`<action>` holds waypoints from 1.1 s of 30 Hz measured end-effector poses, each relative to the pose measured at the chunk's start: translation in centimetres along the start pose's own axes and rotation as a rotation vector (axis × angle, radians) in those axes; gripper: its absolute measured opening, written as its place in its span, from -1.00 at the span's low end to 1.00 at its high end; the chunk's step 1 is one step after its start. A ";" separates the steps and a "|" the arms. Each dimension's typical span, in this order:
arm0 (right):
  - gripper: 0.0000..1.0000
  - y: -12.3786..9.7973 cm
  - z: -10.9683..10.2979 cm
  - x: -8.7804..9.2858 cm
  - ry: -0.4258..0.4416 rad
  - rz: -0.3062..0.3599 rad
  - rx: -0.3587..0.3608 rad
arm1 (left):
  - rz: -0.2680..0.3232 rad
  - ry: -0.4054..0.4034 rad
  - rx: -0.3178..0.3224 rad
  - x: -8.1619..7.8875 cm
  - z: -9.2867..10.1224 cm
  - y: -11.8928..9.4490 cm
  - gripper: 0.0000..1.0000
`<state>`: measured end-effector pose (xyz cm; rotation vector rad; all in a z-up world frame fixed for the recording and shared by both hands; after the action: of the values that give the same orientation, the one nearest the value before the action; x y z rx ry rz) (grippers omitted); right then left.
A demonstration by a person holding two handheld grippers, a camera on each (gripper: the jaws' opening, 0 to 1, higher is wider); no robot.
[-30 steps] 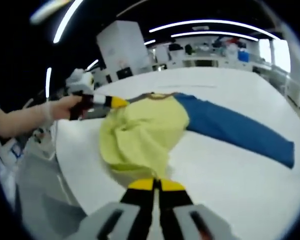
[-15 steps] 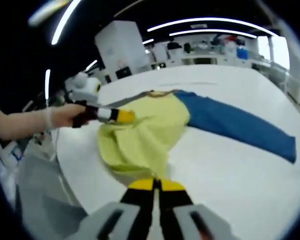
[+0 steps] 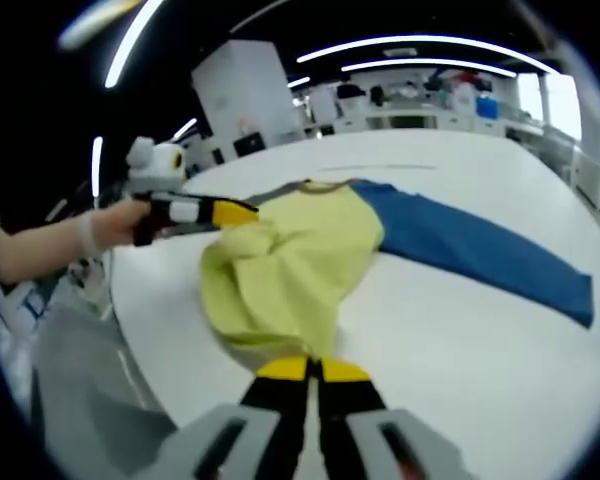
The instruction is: Fold the garment on the visible template until the final outline fits inside the template.
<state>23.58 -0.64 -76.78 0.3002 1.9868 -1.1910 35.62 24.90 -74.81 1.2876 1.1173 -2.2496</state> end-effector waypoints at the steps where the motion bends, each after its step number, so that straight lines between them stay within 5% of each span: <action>1: -1.00 0.0 0.0 0.0 -0.001 -0.001 -0.001 | 0.003 -0.005 -0.006 -0.1 -0.2 -0.1 -0.15; 11: -1.00 -0.1 -0.2 0.0 0.001 0.002 -0.002 | -0.041 -0.089 -0.071 0.6 -2.0 -0.4 -0.62; 33: -1.00 0.0 0.0 0.4 0.024 -0.007 0.000 | -0.114 -0.135 -0.055 2.0 -2.5 1.3 -1.00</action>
<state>23.30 -0.69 -77.06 0.3092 2.0097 -1.1969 36.77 26.14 -77.77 1.0587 1.2216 -2.3311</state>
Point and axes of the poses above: the point that each gripper's makers call its tool centre point, and the gripper's own axes: y roughly forward along the fingers, z roughly to its right, x roughly out of its underside, the point moved 7 cm from there along -y, roughly backward along the fingers, and after that the axes turned 2 degrees about x, right-handed, at the moved point
